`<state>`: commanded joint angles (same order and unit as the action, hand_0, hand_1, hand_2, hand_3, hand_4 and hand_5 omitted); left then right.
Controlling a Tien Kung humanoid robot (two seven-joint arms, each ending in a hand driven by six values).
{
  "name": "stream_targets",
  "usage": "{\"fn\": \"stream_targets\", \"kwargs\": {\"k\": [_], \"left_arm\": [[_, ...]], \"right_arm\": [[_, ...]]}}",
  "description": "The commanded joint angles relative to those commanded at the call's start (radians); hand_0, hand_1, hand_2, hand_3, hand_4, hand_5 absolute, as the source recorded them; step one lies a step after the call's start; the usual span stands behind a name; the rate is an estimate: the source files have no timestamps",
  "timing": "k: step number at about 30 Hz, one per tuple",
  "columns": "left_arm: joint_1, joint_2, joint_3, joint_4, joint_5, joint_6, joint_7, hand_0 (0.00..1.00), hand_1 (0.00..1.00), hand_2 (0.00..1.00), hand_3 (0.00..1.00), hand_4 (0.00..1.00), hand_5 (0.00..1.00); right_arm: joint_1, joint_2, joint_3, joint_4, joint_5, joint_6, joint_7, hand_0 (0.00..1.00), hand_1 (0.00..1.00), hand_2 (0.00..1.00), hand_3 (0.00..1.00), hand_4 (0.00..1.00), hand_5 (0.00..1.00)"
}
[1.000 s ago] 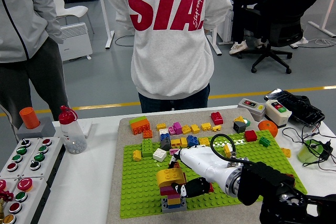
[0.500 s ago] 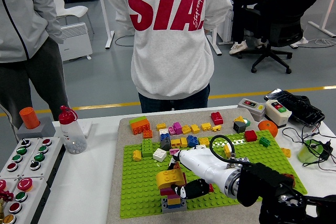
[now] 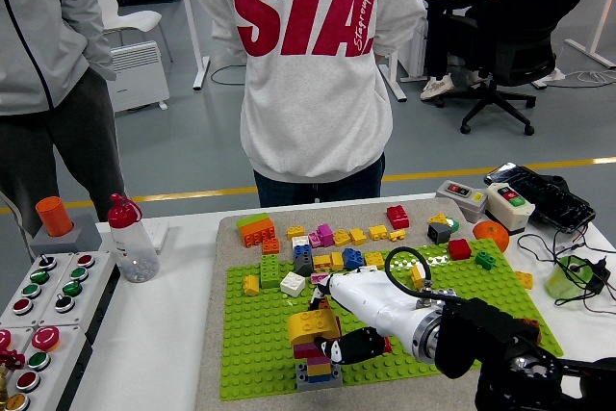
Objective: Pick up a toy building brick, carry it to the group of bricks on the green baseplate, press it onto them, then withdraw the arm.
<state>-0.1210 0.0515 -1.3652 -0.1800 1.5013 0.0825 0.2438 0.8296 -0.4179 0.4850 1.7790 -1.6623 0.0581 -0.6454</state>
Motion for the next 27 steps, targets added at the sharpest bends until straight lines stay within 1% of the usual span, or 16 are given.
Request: {"fn": "stream_targets", "kwargs": {"k": [5,6,9,11,12,27], "left_arm": [[0.001,0.0,-0.001,0.0,0.002,0.0,0.001,0.652,0.689,0.672,0.571,0.282,0.998],[0.001,-0.001,-0.001,0.0,0.003,0.0,0.001,0.652,0.688,0.672,0.572,0.281,0.998],[0.002,-0.001,-0.002,0.0,0.004,0.001,0.001,0.652,0.688,0.672,0.572,0.281,0.998],[0.003,-0.001,-0.003,0.0,0.004,0.001,0.001,0.652,0.688,0.672,0.572,0.281,0.998],[0.003,-0.001,-0.003,0.0,0.004,0.001,0.001,0.651,0.689,0.672,0.573,0.281,0.998],[0.003,-0.001,-0.002,0.0,0.002,0.001,-0.001,0.651,0.689,0.673,0.573,0.279,0.998]], "right_arm": [[-0.001,0.0,0.0,0.0,0.002,0.009,0.0,0.916,0.791,0.868,0.712,0.543,0.298],[-0.002,0.001,0.0,0.0,0.003,0.011,0.0,0.919,0.801,0.886,0.731,0.559,0.313],[-0.003,0.002,0.0,0.0,0.003,0.014,0.0,0.919,0.801,0.886,0.731,0.559,0.313],[-0.004,0.002,0.0,0.0,0.001,0.014,0.0,0.919,0.801,0.886,0.731,0.559,0.313],[-0.004,0.002,0.0,0.0,0.001,0.014,0.0,0.92,0.807,0.903,0.741,0.571,0.33],[-0.004,0.002,0.001,0.0,-0.001,0.015,0.0,0.92,0.812,0.916,0.756,0.577,0.34]]}}
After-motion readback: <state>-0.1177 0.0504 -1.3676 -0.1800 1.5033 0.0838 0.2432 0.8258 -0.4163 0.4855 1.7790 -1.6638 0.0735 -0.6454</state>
